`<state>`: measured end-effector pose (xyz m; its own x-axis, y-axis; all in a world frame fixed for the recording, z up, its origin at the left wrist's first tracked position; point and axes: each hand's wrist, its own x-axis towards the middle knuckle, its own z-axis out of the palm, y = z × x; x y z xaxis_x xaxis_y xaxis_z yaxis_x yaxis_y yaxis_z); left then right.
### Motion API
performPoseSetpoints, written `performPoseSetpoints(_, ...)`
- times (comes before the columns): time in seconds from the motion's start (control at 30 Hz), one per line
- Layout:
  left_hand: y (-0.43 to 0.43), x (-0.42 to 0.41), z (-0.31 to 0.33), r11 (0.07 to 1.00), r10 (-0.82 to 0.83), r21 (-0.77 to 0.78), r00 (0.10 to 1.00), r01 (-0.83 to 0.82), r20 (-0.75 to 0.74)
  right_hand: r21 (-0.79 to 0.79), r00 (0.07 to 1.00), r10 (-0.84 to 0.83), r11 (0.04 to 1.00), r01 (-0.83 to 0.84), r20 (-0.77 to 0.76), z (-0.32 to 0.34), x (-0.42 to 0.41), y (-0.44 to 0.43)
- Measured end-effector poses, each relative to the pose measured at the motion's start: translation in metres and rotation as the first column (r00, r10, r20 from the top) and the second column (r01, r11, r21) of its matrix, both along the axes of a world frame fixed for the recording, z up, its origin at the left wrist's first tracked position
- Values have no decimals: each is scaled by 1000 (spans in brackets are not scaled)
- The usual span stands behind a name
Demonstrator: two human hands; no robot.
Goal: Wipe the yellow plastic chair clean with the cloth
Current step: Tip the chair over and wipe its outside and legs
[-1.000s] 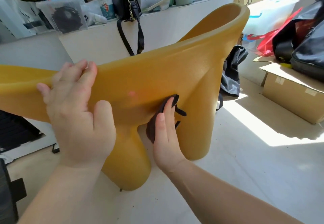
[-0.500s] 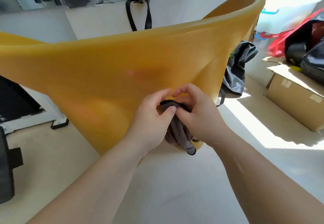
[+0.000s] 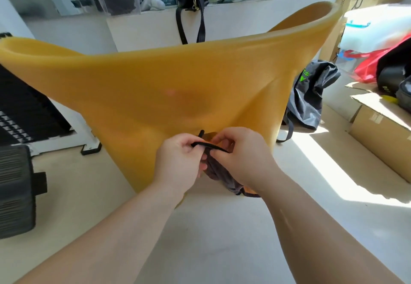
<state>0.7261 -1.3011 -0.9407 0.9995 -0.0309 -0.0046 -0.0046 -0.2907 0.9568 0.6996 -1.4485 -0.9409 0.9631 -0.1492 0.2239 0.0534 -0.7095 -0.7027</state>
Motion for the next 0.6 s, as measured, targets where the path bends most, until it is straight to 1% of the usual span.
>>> performPoseSetpoints(0.07, 8, -3, 10, 967, 41, -245, 989, -75, -143, 32, 999, 54, 998, -54, 4, -6, 0, 18)
performPoseSetpoints(0.1, 14, -3, 15, 943, 54, -315, 983, -108, -176, 35, 995, 97, 995, -97, 3, -9, -1, 28)
performPoseSetpoints(0.13, 22, -1, 18, 940, 73, -316, 981, -128, -180, 57, 988, 153, 987, -153, 2, -12, -1, 36)
performPoseSetpoints(0.17, 30, 0, 18, 958, 90, -258, 983, -128, -158, 111, 978, 211, 971, -210, 2, -15, -2, 44)
performPoseSetpoints(0.2, 38, 2, 17, 979, 88, -173, 988, -109, -125, 204, 970, 242, 950, -235, -6, -18, -2, 50)
performPoseSetpoints(0.23, 45, 5, 17, 995, 54, -75, 994, -62, -94, 313, 973, 232, 925, -215, -18, -20, -2, 54)
performPoseSetpoints(0.27, 51, 6, 18, 999, -9, 42, 998, 12, -60, 399, 983, 180, 904, -155, -25, -23, -1, 57)
performPoseSetpoints(0.3, 57, 8, 20, 980, -96, 173, 995, 98, -16, 458, 995, 97, 886, -77, -21, -25, 0, 61)
performPoseSetpoints(0.33, 61, 9, 24, 935, -195, 309, 980, 176, 30, 488, 1000, -2, 873, 9, -14, -28, 0, 64)
performPoseSetpoints(0.37, 63, 10, 30, 871, -293, 432, 953, 235, 73, 525, 996, -91, 847, 85, -15, -32, 0, 69)
performPoseSetpoints(0.4, 65, 10, 37, 794, -387, 545, 915, 268, 115, 581, 989, -146, 803, 135, -29, -36, 0, 76)
performPoseSetpoints(0.47, 67, 10, 51, 651, -537, 712, 822, 261, 190, 664, 986, -151, 731, 159, -70, -40, -2, 91)
performPoseSetpoints(0.5, 67, 10, 56, 610, -580, 754, 786, 243, 215, 684, 987, -134, 713, 156, -86, -43, -2, 100)
performPoseSetpoints(0.53, 68, 11, 60, 593, -601, 772, 764, 229, 234, 705, 988, -118, 692, 154, -99, -45, -3, 109)
performPoseSetpoints(0.6, 70, 13, 64, 598, -606, 774, 750, 209, 265, 758, 992, -99, 641, 125, -79, -46, -6, 126)
